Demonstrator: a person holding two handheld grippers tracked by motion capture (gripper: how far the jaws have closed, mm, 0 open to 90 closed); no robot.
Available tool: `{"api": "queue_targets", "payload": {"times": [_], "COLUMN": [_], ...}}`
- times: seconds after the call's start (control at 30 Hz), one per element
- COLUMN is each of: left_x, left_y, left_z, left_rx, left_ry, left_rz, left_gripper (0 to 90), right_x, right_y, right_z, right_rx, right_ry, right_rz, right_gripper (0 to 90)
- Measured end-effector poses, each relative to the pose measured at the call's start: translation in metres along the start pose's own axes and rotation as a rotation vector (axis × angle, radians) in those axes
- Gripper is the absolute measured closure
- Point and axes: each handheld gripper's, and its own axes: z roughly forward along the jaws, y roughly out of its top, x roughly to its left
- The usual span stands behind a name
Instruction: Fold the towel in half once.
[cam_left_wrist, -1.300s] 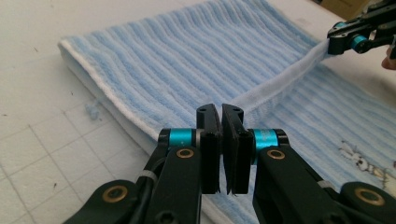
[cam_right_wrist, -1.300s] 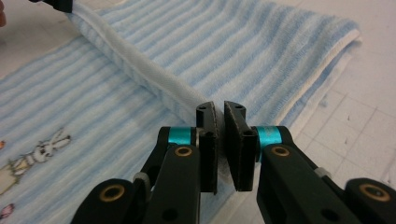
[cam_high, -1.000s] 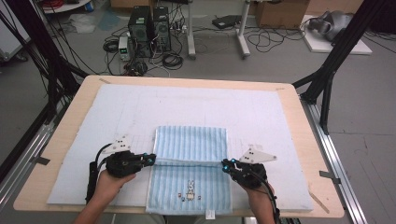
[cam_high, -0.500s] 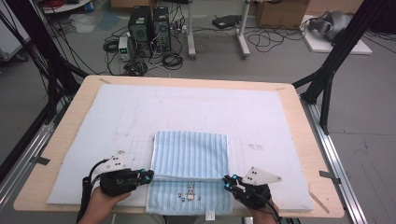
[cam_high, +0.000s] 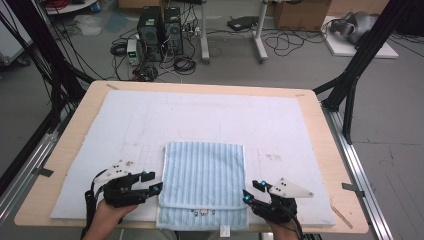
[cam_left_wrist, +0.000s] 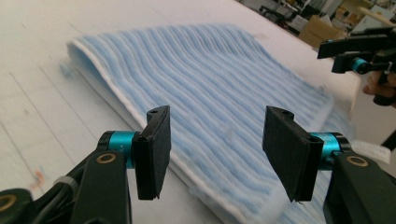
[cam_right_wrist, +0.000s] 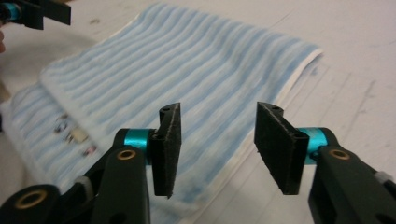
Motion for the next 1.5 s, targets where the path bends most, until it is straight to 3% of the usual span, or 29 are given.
{"api": "queue_targets", "payload": {"times": [0.2,0.33,0.43,0.53,0.7,0.93,1.07,1.27,1.4,1.5], "left_x": [0.016,0.026,0.033,0.038,0.043,0.057,0.063,0.067,0.074,0.073], "left_y": [0.019,0.028,0.033,0.042,0.053,0.058,0.061,0.06,0.055,0.052], "left_z": [0.011,0.019,0.024,0.03,0.037,0.055,0.065,0.084,0.092,0.096], "left_rx": [-0.021,-0.062,-0.075,-0.069,-0.073,-0.026,-0.015,0.091,0.164,0.193], "left_ry": [0.038,0.058,0.049,0.083,0.093,0.124,0.142,0.2,0.265,0.267], "left_rz": [-0.011,-0.014,-0.027,-0.035,-0.017,0.008,0.006,0.016,-0.022,-0.035], "left_gripper": [37.0,32.7,28.7,19.2,18.8,19.1,19.1,21.4,25.0,28.3], "right_x": [-0.013,-0.022,-0.027,-0.035,-0.049,-0.059,-0.06,-0.066,-0.068,-0.069], "right_y": [0.009,0.014,0.02,0.029,0.043,0.055,0.058,0.057,0.056,0.056], "right_z": [0.006,0.015,0.023,0.031,0.044,0.07,0.08,0.092,0.098,0.101], "right_rx": [-0.011,-0.004,0.0,0.013,0.027,0.094,0.107,0.156,0.191,0.203], "right_ry": [-0.061,-0.096,-0.114,-0.128,-0.141,-0.162,-0.165,-0.162,-0.17,-0.173], "right_rz": [0.038,0.065,0.076,0.078,0.1,0.085,0.075,0.093,0.097,0.098], "right_gripper": [38.3,33.6,28.4,27.8,27.6,27.9,27.9,29.2,31.0,33.1]}}
